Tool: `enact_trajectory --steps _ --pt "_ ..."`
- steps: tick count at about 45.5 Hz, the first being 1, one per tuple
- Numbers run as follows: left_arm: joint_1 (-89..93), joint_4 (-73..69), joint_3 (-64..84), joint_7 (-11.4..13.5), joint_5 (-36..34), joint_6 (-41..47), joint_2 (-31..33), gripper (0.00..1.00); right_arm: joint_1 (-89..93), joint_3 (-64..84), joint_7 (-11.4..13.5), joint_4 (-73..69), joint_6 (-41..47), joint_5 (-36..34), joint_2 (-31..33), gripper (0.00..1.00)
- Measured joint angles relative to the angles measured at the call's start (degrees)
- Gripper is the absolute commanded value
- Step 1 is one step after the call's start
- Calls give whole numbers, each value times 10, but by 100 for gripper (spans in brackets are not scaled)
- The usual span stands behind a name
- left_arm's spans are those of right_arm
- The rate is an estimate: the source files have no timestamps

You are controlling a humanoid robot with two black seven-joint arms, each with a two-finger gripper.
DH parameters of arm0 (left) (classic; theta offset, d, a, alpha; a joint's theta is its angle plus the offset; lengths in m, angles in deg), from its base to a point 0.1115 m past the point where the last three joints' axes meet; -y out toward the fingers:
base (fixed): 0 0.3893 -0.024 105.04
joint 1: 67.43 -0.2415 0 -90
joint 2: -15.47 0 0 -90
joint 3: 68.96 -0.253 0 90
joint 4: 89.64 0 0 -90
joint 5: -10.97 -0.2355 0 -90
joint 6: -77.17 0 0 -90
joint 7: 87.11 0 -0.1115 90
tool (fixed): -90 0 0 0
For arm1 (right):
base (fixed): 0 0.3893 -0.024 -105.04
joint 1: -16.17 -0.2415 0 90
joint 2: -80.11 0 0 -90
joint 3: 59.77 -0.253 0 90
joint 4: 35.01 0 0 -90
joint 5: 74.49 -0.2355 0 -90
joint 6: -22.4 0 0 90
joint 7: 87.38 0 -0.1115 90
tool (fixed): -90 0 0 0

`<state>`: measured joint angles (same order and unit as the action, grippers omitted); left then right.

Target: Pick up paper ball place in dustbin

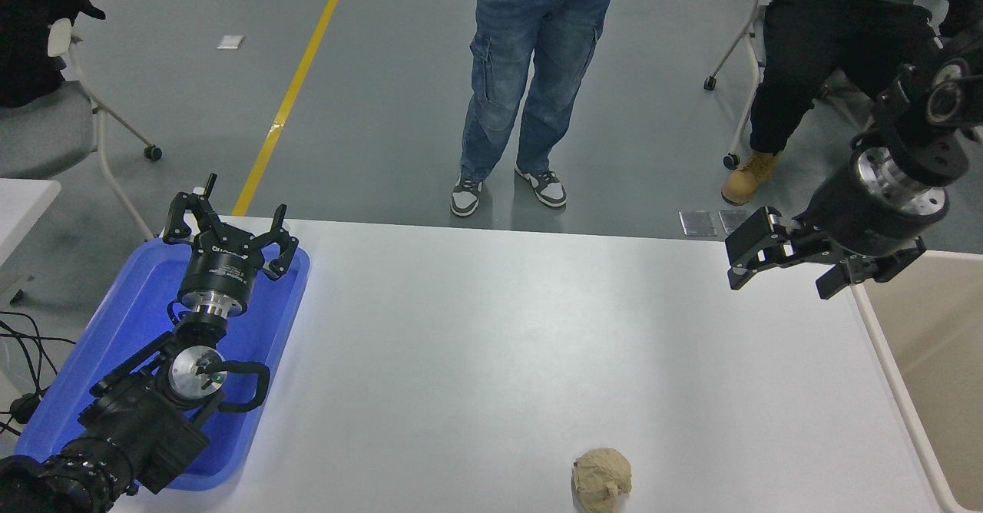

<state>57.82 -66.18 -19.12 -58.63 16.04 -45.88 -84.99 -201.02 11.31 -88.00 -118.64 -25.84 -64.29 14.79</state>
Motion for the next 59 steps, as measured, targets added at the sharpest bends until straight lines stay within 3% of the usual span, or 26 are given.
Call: enact_trajectory --steps 59 --pt "0 0 0 1 0 0 0 100 23 -20 0 2 -5 2 8 100"
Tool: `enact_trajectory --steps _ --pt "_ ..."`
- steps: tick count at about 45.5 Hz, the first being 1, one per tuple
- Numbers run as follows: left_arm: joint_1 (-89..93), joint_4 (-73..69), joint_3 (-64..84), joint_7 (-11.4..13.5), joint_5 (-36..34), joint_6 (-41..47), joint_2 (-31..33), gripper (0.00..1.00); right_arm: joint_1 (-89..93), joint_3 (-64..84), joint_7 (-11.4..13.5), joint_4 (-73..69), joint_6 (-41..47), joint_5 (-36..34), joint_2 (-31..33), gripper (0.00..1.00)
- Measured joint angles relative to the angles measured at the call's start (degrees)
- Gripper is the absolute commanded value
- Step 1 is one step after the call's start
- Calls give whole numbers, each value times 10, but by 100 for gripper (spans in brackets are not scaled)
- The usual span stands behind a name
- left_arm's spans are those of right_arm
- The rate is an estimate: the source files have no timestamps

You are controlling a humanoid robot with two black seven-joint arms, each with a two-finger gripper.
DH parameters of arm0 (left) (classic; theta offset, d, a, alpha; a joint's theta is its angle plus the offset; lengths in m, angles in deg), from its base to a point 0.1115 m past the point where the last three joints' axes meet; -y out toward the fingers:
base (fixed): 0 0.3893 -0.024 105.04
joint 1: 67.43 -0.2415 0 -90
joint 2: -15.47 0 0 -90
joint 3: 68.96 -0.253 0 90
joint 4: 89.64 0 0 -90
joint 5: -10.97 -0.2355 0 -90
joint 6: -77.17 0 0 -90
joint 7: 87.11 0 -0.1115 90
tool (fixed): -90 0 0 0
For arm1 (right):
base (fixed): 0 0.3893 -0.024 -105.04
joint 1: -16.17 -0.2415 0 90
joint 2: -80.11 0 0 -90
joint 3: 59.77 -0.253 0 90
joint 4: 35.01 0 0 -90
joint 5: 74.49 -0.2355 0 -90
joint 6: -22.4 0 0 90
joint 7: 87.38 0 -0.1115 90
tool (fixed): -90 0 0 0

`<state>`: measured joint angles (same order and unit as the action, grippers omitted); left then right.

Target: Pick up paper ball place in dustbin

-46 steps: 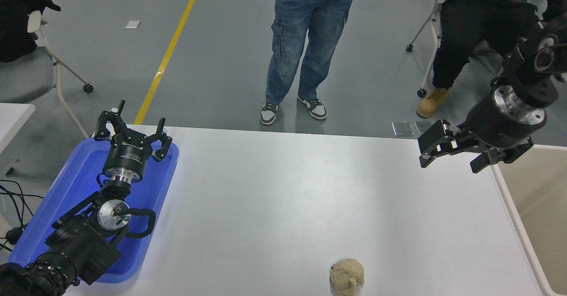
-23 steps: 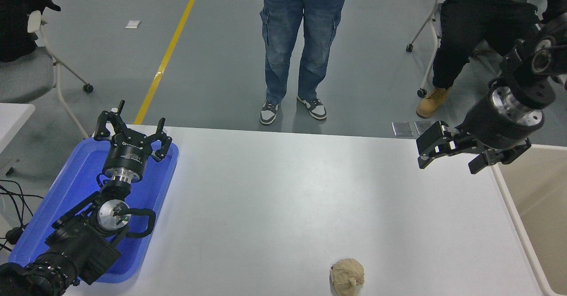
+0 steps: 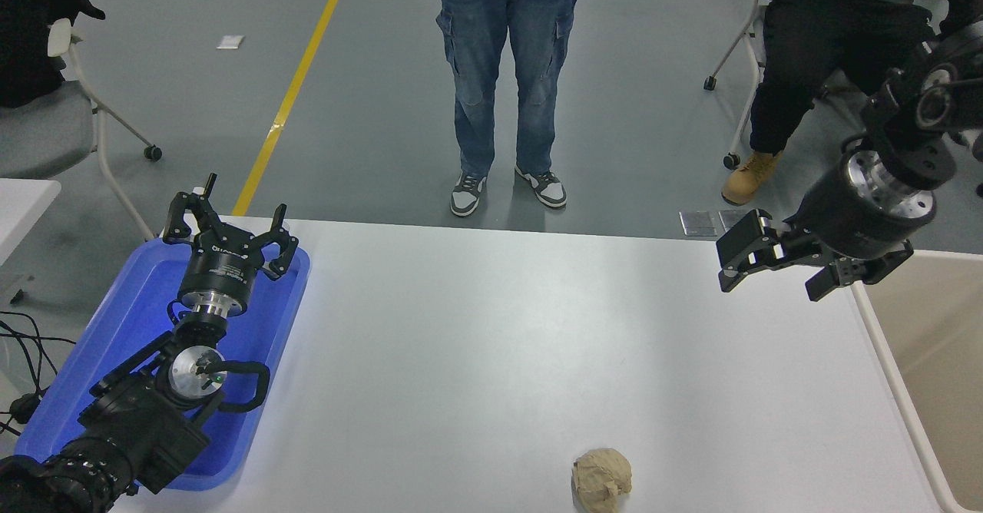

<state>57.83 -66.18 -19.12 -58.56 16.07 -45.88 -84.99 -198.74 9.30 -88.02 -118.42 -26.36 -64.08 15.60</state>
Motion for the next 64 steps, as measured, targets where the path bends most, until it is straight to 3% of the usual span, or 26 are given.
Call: enact_trajectory --steps 33,64 --pt "0 0 0 0 0 0 0 100 56 -6 -2 62 -16 2 -15 100" --pt "0 0 0 0 0 0 0 100 238 -102 -2 133 -133 11 -224 100"
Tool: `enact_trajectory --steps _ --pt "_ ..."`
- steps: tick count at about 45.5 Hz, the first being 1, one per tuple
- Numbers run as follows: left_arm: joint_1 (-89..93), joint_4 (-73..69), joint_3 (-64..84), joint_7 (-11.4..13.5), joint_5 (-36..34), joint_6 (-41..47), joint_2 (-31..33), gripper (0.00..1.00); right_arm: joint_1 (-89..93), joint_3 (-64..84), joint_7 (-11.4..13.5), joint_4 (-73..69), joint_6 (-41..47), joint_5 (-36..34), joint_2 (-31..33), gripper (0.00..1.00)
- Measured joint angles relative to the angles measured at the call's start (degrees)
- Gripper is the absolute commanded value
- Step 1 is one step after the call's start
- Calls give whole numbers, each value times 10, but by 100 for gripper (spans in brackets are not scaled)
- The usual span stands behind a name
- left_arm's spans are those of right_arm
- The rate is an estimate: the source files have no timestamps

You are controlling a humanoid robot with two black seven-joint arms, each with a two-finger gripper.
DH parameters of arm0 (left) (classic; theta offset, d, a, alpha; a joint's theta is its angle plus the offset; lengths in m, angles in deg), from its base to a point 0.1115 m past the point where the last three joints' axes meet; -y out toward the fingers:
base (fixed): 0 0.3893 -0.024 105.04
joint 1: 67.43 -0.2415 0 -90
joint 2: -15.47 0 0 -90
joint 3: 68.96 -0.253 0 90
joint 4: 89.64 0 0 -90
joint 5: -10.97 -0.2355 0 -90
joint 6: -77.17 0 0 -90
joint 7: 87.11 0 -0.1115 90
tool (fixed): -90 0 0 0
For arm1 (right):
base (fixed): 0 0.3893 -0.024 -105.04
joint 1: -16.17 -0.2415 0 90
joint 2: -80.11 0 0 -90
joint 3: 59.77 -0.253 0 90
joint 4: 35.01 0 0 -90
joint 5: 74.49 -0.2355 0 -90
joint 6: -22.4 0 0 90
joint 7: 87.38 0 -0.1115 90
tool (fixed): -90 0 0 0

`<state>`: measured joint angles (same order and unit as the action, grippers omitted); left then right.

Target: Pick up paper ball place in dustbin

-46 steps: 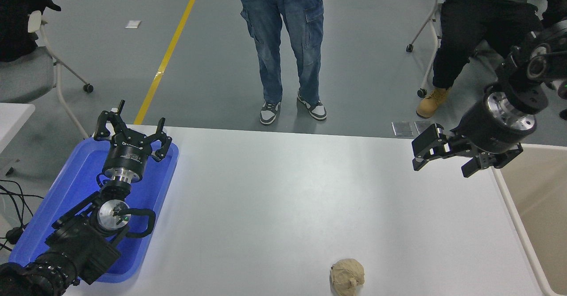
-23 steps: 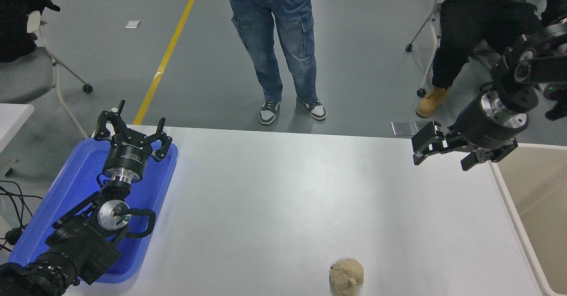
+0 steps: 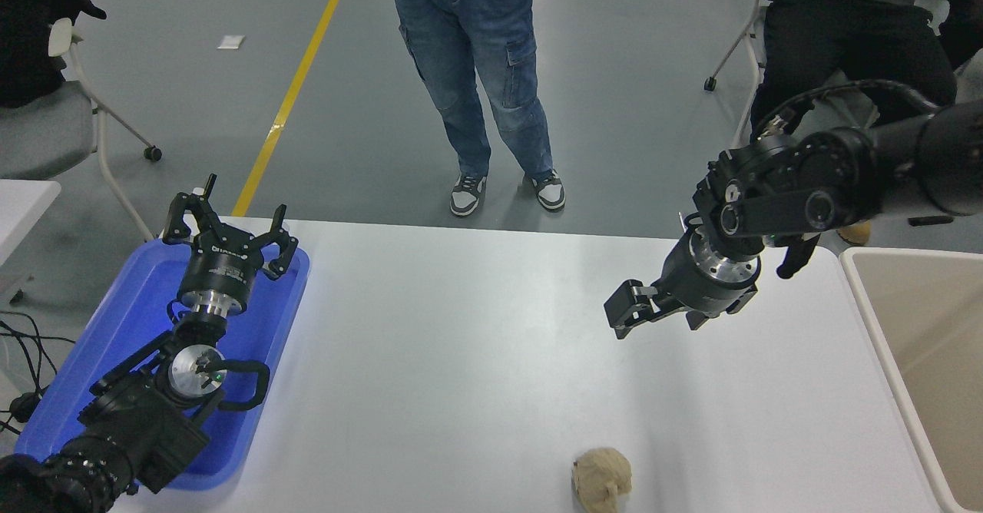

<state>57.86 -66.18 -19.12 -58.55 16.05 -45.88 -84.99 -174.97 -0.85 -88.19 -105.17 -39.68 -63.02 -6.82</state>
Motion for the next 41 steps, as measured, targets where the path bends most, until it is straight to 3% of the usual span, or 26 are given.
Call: enact_trajectory --steps 41 --pt "0 0 0 0 0 0 0 100 195 -32 0 64 -60 1 -30 100"
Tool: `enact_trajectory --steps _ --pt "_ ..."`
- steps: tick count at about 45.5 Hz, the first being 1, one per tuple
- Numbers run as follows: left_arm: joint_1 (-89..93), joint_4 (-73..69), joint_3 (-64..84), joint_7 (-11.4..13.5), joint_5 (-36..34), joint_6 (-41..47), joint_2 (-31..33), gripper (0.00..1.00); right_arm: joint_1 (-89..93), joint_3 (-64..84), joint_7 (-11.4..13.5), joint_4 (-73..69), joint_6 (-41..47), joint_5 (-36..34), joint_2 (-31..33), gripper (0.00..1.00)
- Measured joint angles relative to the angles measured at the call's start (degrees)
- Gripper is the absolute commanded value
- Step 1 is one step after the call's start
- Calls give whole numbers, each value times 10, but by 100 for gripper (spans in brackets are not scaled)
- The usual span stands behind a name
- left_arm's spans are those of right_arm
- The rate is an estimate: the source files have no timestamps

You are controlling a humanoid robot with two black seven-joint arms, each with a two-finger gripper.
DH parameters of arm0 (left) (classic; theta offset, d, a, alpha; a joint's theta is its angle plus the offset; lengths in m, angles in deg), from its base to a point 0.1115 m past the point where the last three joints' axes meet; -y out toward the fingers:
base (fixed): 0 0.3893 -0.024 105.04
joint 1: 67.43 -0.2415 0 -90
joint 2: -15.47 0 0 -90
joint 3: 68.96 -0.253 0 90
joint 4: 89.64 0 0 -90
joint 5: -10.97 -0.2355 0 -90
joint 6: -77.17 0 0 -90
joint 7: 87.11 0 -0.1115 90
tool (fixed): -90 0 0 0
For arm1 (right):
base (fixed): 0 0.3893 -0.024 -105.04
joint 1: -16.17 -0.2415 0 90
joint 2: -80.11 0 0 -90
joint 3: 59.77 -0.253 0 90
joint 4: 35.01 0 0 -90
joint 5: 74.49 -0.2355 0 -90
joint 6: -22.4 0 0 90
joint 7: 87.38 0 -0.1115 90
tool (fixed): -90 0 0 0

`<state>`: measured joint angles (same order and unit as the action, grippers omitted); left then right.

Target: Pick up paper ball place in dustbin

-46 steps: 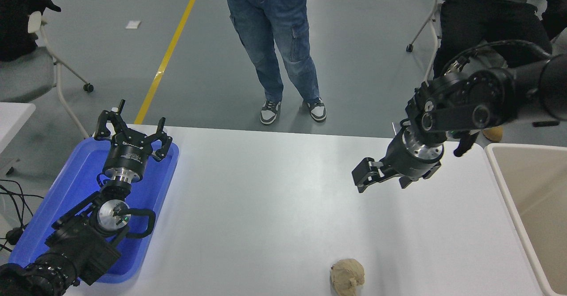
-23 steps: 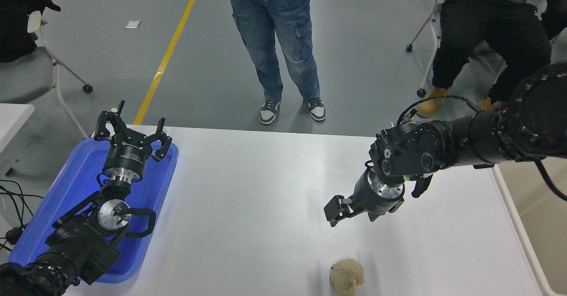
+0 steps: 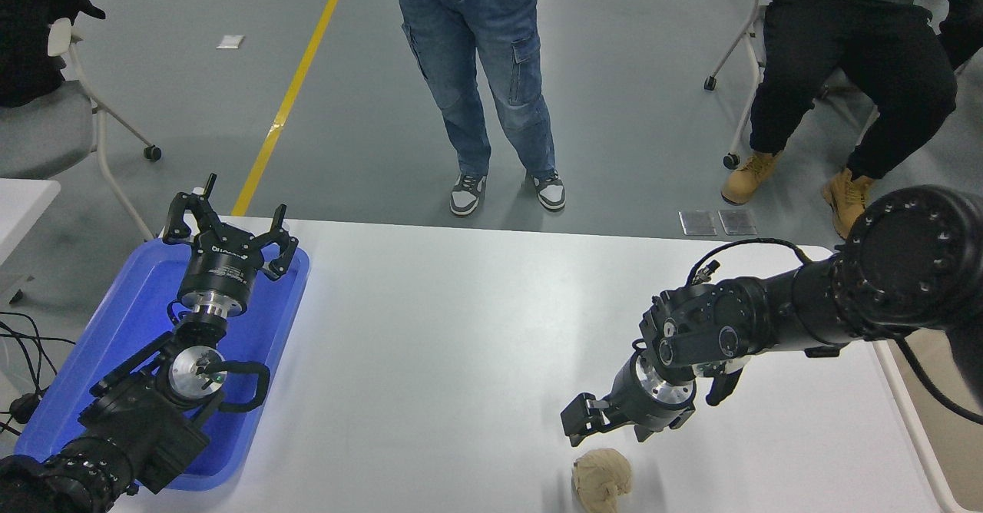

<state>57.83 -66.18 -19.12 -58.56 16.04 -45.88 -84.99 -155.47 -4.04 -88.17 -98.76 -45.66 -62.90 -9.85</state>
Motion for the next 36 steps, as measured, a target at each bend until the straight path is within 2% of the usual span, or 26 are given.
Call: enact_trajectory --steps 29,33,36 --pt "0 0 0 0 0 0 0 100 46 -1 0 1 -6 18 0 100" --pt "0 0 0 0 0 0 0 100 54 0 -1 1 -13 27 0 93" --pt "0 0 0 0 0 0 0 100 60 0 -2 2 -26 37 0 81"
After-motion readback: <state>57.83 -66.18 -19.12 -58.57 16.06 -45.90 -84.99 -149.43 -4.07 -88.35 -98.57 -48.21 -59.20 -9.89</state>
